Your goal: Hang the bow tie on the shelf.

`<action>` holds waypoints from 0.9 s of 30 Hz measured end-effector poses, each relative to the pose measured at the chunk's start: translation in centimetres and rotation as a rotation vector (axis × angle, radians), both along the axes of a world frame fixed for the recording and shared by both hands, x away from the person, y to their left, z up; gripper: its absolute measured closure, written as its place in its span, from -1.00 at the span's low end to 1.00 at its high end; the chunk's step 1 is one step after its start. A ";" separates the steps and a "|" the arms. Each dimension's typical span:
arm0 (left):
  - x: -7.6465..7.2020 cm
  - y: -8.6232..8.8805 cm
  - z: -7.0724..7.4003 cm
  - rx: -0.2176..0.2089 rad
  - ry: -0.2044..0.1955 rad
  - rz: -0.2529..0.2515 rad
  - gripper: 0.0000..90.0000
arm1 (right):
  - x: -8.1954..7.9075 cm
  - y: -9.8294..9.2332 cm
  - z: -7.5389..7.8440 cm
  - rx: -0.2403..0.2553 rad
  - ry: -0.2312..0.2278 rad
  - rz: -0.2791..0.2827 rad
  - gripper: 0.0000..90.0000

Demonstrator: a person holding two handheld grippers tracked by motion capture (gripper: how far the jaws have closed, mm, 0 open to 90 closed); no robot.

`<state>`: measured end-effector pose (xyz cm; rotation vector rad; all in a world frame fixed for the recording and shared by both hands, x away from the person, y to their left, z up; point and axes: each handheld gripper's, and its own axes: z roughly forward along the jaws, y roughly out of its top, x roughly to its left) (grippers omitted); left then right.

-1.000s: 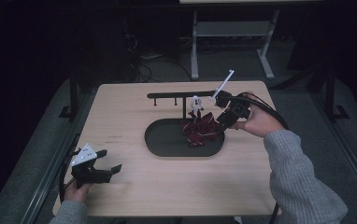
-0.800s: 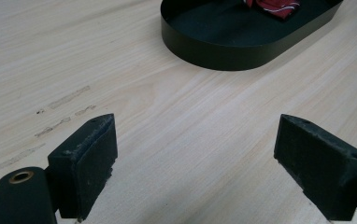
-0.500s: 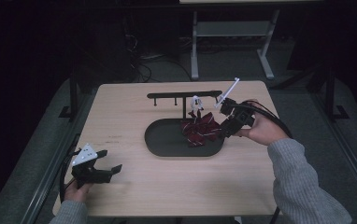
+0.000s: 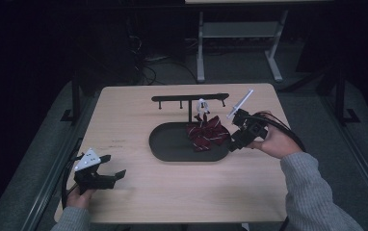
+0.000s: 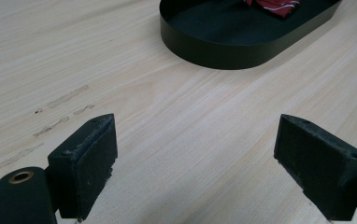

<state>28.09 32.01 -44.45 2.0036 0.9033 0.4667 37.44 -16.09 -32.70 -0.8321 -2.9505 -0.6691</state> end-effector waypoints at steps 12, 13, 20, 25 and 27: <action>-0.1 -0.1 0.0 0.001 0.008 0.000 -0.71 | -1.1 -1.1 -1.2 0.016 0.002 -0.017 0.02; -0.1 -0.1 0.0 0.002 0.008 0.000 -0.71 | -1.2 -1.2 -1.3 0.018 0.004 -0.018 0.02; -0.1 -0.1 -0.1 0.001 0.009 0.002 -0.71 | -1.7 -2.0 -2.4 0.024 0.015 -0.031 0.01; -0.1 -0.2 -0.1 0.000 0.006 0.001 -0.71 | -2.3 -2.5 -3.0 0.028 0.023 -0.041 0.01; -0.1 -0.2 -0.1 0.001 0.008 0.000 -0.71 | -2.5 -2.7 -3.2 0.027 0.023 -0.048 0.01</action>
